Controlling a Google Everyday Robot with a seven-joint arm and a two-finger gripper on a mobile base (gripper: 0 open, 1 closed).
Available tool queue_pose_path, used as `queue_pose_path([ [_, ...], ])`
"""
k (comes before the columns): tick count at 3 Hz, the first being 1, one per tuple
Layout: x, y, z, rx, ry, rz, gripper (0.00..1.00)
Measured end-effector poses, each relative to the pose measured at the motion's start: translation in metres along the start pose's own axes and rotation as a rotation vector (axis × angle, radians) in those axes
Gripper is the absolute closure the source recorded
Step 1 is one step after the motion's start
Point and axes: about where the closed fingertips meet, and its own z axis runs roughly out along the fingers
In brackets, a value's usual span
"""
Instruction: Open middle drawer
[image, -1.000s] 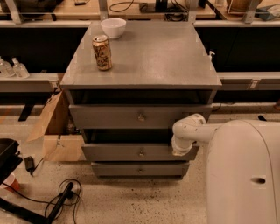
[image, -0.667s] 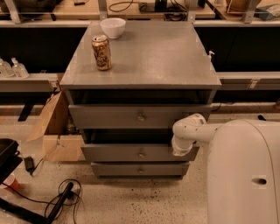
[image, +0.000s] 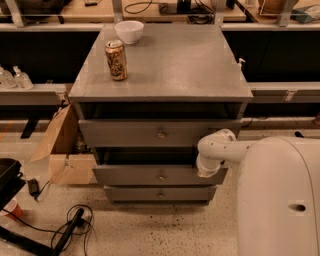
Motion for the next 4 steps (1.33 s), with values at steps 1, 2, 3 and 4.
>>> queue_pose_path([
  [1,0.0,-0.001,-0.003,0.0,0.0,0.0,1.0],
  [2,0.0,-0.002,-0.008,0.0,0.0,0.0,1.0],
  [3,0.0,-0.002,-0.008,0.0,0.0,0.0,1.0],
  [4,0.0,0.008,-0.017,-0.016,0.008,0.001,1.0],
])
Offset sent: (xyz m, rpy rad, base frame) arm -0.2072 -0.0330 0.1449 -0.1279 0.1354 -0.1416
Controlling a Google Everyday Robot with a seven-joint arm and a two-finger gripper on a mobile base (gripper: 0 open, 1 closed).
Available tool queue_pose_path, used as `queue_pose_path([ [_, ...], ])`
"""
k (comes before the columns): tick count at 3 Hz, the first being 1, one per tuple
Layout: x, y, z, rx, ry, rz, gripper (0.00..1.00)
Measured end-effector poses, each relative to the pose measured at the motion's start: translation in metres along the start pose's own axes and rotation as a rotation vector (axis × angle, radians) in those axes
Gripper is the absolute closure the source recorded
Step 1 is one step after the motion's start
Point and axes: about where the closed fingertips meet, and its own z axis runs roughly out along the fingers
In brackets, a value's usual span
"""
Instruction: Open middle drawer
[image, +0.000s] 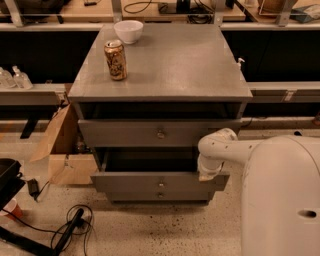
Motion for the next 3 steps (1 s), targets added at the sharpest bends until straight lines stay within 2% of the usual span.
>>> queue_pose_path([
  [1,0.0,0.0,0.0,0.0,0.0,0.0,1.0],
  [2,0.001,0.017,-0.013,-0.028,0.015,0.0,1.0],
  [3,0.001,0.017,-0.013,-0.028,0.015,0.0,1.0],
])
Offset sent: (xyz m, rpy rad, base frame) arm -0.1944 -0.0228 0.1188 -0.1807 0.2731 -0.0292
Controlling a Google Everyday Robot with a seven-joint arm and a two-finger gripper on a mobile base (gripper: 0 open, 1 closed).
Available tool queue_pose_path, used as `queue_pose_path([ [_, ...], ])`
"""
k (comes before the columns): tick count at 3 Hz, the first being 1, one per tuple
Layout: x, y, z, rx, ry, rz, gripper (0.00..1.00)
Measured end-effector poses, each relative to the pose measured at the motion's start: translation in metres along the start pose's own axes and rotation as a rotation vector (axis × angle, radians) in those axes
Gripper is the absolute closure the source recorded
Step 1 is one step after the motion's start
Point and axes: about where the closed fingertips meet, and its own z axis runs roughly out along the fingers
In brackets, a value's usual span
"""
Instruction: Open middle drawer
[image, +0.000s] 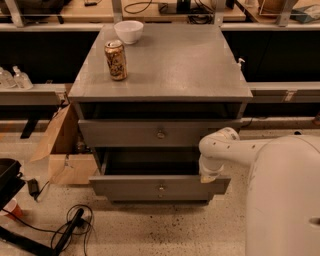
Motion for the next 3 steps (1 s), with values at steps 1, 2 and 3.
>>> queue_pose_path([
  [1,0.001,0.036,-0.028,-0.065,0.031,-0.008,1.0],
  [2,0.01,0.068,-0.053,-0.113,0.076,-0.031,0.81],
  [3,0.01,0.067,-0.05,-0.111,0.071,-0.032,0.51],
])
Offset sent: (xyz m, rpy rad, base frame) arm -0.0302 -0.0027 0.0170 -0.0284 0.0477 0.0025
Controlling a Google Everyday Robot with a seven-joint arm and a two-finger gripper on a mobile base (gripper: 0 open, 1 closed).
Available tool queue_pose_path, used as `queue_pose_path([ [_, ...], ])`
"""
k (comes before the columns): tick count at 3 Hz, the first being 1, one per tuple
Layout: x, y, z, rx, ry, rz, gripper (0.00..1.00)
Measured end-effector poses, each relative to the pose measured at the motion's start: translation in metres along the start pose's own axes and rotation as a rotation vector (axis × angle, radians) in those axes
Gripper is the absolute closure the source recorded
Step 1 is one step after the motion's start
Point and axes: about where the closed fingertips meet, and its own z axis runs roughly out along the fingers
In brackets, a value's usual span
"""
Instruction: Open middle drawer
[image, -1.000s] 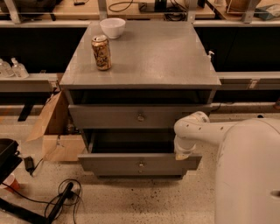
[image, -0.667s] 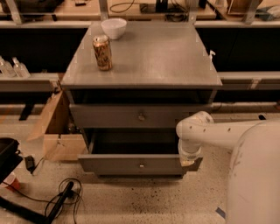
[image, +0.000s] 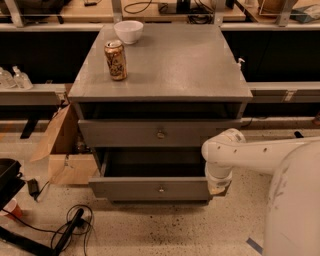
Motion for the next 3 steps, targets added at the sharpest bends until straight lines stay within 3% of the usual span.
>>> queue_pose_path([
  [2,-0.01,-0.033,0.006,0.07,-0.089,-0.026,0.05],
  [3,-0.01,-0.035,0.006,0.073,-0.09,-0.027,0.0],
])
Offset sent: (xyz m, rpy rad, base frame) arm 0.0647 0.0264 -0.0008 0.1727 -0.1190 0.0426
